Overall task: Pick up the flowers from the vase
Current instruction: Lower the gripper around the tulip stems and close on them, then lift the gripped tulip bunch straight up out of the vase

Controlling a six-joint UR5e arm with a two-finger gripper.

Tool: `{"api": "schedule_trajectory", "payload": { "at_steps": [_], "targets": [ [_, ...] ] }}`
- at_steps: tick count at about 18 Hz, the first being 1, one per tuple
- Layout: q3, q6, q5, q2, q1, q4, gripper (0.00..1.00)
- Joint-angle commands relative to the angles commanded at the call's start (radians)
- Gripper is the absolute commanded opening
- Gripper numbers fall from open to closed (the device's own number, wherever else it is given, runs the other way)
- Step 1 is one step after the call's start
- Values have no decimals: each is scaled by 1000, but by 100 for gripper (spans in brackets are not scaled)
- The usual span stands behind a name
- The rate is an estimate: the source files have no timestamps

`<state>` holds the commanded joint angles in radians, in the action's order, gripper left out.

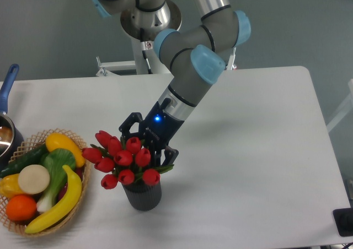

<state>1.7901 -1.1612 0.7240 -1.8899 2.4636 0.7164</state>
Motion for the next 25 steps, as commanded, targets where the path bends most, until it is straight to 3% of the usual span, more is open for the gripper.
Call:
{"api": "schedule_trajectory", "payload": {
  "at_steps": [6, 10, 14, 17, 25],
  "targets": [
    [3, 2, -2, 0, -11, 0, 98],
    [3, 2, -2, 0, -11, 0, 67],
    [2, 5, -8, 0, -11, 0, 59],
    [2, 20, -15, 0, -9, 2, 45],
    [-14, 43, -32, 3, 5, 2, 43]
  ]
}}
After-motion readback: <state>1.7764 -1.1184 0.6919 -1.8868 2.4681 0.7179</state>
